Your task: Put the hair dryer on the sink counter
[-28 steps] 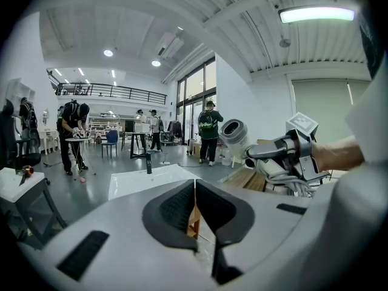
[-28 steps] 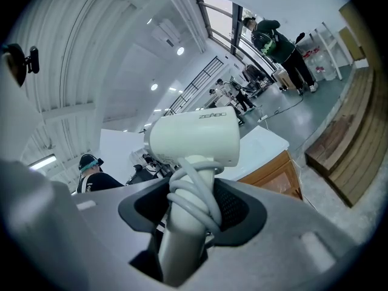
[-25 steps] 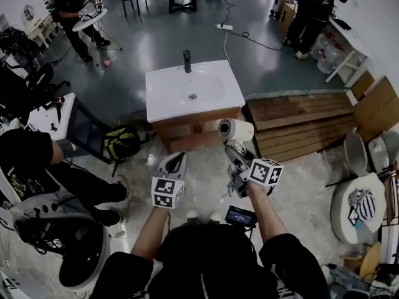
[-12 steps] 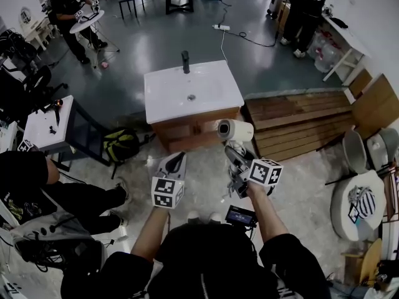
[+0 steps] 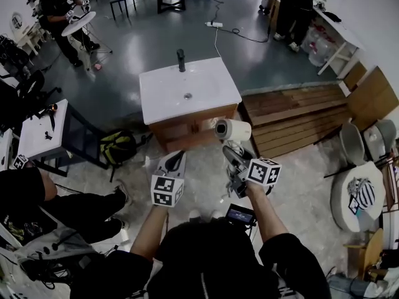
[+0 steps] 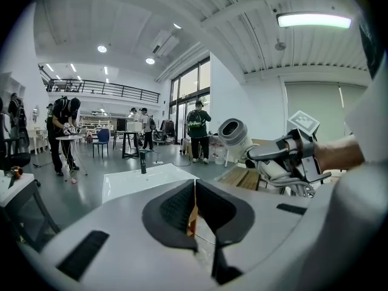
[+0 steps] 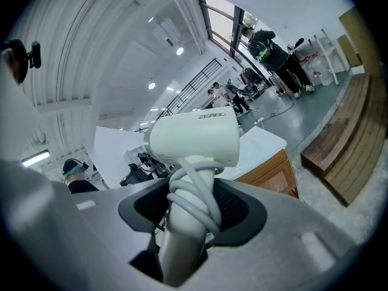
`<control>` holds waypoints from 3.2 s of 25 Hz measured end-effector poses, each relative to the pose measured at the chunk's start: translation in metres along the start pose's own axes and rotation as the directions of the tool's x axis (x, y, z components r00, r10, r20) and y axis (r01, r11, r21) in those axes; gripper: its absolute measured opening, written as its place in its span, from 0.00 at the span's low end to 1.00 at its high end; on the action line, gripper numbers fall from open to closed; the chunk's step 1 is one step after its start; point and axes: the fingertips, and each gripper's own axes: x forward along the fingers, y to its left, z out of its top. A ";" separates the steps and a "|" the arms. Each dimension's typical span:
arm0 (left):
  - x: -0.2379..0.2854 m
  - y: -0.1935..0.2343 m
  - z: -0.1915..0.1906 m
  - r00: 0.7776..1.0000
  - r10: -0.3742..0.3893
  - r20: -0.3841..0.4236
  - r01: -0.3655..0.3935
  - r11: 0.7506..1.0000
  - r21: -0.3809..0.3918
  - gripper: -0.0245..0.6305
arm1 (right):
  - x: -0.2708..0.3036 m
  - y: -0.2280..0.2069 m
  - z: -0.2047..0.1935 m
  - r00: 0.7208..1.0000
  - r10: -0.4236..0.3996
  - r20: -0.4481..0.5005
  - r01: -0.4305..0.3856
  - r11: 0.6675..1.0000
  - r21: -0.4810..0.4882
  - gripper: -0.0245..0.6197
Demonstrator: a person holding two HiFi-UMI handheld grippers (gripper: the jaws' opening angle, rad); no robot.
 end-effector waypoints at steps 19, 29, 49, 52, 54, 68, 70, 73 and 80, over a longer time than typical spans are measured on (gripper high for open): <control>0.021 0.032 -0.008 0.995 -0.104 -0.005 0.104 0.994 0.023 0.06 | 0.018 -0.003 -0.005 0.995 -0.072 0.074 0.070 0.997 0.027 0.36; 0.063 0.047 -0.010 0.994 -0.109 -0.019 0.109 0.994 0.028 0.06 | 0.048 -0.030 0.019 0.993 -0.063 0.096 0.061 0.998 0.027 0.36; 0.252 0.132 0.042 0.998 0.030 -0.059 -0.033 0.998 -0.047 0.06 | 0.194 -0.151 0.161 0.999 -0.007 -0.038 0.005 0.999 -0.039 0.36; 0.286 0.144 0.054 0.997 0.045 -0.064 -0.049 0.996 -0.071 0.06 | 0.221 -0.166 0.185 0.997 0.003 -0.072 -0.007 0.998 -0.061 0.36; 0.307 0.151 0.063 0.996 0.052 -0.067 -0.058 0.995 -0.084 0.06 | 0.236 -0.175 0.202 0.997 0.010 -0.082 -0.016 0.998 -0.064 0.36; 0.409 0.188 0.095 0.988 0.107 -0.112 -0.118 0.988 -0.099 0.06 | 0.309 -0.238 0.280 0.991 0.042 -0.131 -0.051 0.997 -0.064 0.36; 0.418 0.191 0.095 0.987 0.112 -0.116 -0.124 0.987 -0.103 0.06 | 0.316 -0.242 0.284 0.989 0.049 -0.141 -0.059 0.996 -0.066 0.36; 0.427 0.192 0.094 0.985 0.118 -0.122 -0.132 0.985 -0.113 0.06 | 0.324 -0.248 0.286 0.986 0.061 -0.157 -0.072 0.995 -0.067 0.36; 0.436 0.199 0.095 0.982 0.140 -0.130 -0.155 0.981 -0.115 0.06 | 0.336 -0.256 0.291 0.984 0.067 -0.165 -0.078 0.995 -0.059 0.36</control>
